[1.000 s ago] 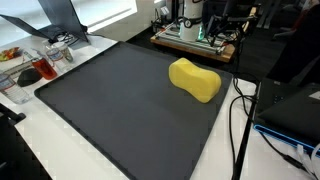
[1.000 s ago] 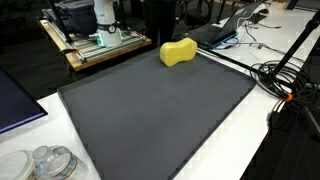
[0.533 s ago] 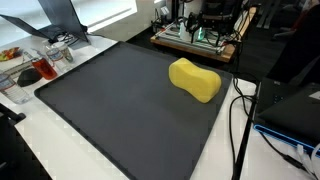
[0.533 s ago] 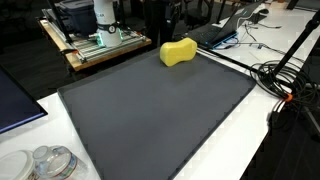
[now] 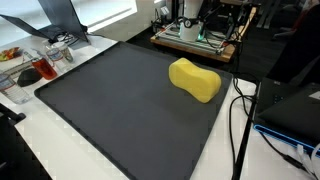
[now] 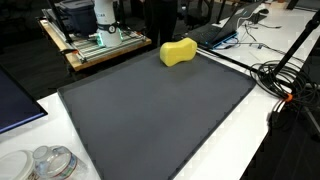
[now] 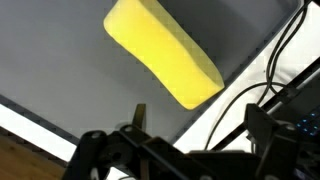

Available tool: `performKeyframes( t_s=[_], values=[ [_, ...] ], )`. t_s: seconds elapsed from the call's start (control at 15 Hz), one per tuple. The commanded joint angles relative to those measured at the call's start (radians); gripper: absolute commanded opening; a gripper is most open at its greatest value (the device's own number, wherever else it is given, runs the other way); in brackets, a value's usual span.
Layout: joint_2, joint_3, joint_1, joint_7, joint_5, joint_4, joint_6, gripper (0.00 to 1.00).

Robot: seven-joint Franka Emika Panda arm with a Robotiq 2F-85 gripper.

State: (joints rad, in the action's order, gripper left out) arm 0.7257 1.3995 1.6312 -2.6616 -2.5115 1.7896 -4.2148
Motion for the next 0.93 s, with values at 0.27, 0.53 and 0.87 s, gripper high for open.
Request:
performKeyframes(
  t_s=[0.27, 0.53, 0.87],
  values=[
    [0.062, -0.006, -0.005, 0.293, 0.001, -0.214, -0.03, 1.0],
    [0.028, -0.051, -0.089, 0.52, 0.002, -0.318, -0.03, 1.0],
    [-0.017, -0.192, -0.243, 0.773, 0.003, -0.44, -0.03, 1.0]
  ],
)
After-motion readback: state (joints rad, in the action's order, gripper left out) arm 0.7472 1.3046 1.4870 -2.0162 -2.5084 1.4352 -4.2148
